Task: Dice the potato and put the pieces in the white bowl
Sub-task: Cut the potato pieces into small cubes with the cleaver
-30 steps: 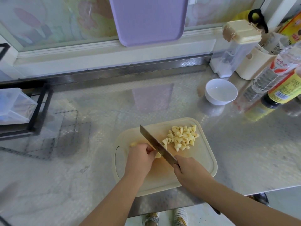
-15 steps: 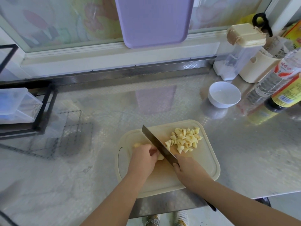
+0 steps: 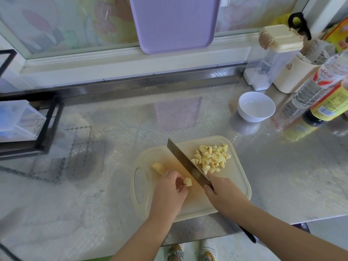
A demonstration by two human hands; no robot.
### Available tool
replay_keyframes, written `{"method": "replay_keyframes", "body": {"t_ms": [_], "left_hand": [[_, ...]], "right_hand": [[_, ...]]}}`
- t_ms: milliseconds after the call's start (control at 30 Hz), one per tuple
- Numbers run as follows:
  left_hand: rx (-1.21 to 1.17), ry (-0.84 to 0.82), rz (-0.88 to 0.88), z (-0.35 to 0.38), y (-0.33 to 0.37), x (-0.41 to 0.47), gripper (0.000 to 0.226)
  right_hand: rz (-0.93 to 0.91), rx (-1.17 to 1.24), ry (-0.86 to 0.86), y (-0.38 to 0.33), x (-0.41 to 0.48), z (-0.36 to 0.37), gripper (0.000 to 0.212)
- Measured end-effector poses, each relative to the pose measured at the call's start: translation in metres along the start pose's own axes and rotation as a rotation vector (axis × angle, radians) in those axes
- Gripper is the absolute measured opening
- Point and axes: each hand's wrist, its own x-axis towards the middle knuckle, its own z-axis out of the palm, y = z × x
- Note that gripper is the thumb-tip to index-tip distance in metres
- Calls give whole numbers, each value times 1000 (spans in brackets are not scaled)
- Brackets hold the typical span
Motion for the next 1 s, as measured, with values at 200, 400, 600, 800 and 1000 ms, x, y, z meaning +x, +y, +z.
{"method": "replay_keyframes", "body": {"t_ms": [200,400,600,800,1000], "left_hand": [[74,-93,-2,-1,-2,4,21],[-4,4,-119,10,2,-2,10],[-69,50,-141,11,6,-8,11],[-71,52,-145,11,6,-10,9],[-79,48,-165,10,5,-9,4]], "right_hand": [[14,3,-18,5,-5,2,22],[0,46,-5,5,-13,5,20],[-17,60,-2,7,-24,13,20],[-21,77,-14,12,-23,18,21],[-32,80,-75,13,-13,17,21]]}}
